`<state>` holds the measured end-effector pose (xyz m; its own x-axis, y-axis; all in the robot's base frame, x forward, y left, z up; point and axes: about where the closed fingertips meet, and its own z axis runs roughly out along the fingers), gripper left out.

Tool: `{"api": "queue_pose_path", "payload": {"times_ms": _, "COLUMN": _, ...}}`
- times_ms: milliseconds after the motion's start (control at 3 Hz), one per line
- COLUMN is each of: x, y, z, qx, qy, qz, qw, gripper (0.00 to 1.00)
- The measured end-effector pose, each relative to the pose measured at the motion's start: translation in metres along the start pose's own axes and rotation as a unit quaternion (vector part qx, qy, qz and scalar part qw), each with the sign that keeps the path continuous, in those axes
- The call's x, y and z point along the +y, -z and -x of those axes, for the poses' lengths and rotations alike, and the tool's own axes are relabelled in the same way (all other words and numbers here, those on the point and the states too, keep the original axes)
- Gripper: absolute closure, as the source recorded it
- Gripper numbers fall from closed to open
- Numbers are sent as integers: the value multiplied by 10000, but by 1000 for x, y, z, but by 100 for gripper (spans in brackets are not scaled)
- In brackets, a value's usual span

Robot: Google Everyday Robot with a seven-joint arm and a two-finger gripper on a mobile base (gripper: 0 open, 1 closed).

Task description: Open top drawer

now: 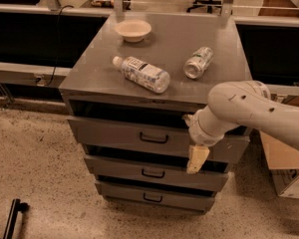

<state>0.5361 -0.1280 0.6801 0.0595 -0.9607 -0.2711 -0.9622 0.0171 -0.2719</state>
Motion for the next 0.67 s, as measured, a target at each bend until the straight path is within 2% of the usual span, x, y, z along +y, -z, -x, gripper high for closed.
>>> {"api": "queue_pose_path", "payload": {"times_ms": 333, "x": -8, "y": -12, "z": -8, "qx": 117, "qy": -74, "qz": 81, "qw": 9999, "gripper": 8}}
{"api": "queue_pose_path", "payload": {"times_ms": 667, "x": 1, "y": -16, "z": -18, "qx": 228, "qy": -122, "qz": 224, "qw": 9994, "gripper": 24}}
